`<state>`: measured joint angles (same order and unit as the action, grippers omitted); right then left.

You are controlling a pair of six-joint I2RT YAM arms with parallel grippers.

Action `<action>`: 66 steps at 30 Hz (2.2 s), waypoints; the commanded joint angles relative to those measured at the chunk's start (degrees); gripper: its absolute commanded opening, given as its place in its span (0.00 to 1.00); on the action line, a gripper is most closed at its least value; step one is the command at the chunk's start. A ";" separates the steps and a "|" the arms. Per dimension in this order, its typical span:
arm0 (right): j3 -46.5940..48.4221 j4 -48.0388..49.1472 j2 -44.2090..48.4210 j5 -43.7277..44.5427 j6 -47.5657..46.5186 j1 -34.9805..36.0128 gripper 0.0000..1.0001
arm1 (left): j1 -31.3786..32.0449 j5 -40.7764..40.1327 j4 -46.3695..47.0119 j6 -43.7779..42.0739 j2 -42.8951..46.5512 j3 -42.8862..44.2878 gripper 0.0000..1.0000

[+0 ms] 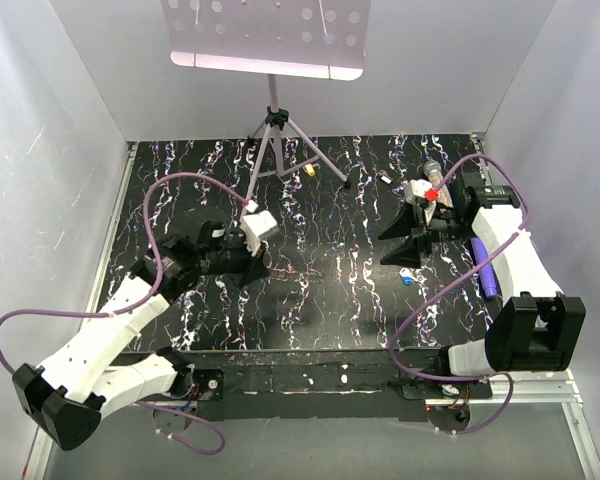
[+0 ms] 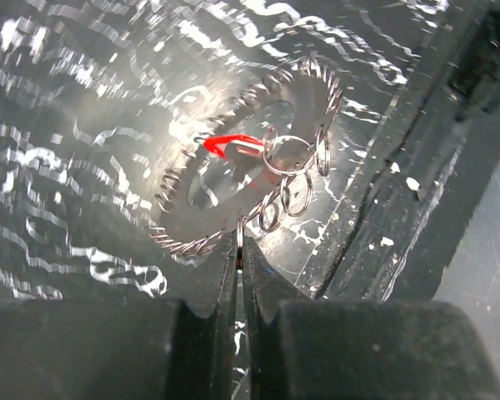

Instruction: Put the keys on the keyring

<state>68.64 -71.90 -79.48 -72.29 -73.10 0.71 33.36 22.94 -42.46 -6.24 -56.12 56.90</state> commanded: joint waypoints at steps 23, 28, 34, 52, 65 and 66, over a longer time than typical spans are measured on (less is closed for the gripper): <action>11.43 11.08 5.48 6.03 23.88 33.12 0.53 | 19.72 1.94 24.78 -9.68 -3.21 -0.65 0.00; 7.13 11.60 5.57 8.91 25.02 37.86 0.46 | 19.72 0.18 30.14 -5.20 -0.75 -4.78 0.00; 5.62 11.52 5.22 10.60 26.44 40.16 0.46 | 19.72 0.26 32.97 -2.02 2.24 -7.95 0.00; 20.04 10.99 -1.99 16.04 28.10 39.28 0.42 | 19.63 5.19 32.08 -3.08 4.79 -9.71 0.00; 17.58 14.24 -2.52 16.92 30.30 41.30 0.34 | 19.72 2.91 34.63 0.26 6.55 -11.64 0.00; 17.41 14.50 -2.43 17.18 30.30 41.56 0.34 | 19.72 2.73 34.81 0.44 6.63 -11.90 0.00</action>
<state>87.13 -59.29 -82.89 -54.94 -43.48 41.15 52.73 26.41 -11.35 -7.31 -51.40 45.34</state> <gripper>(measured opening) 0.340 0.019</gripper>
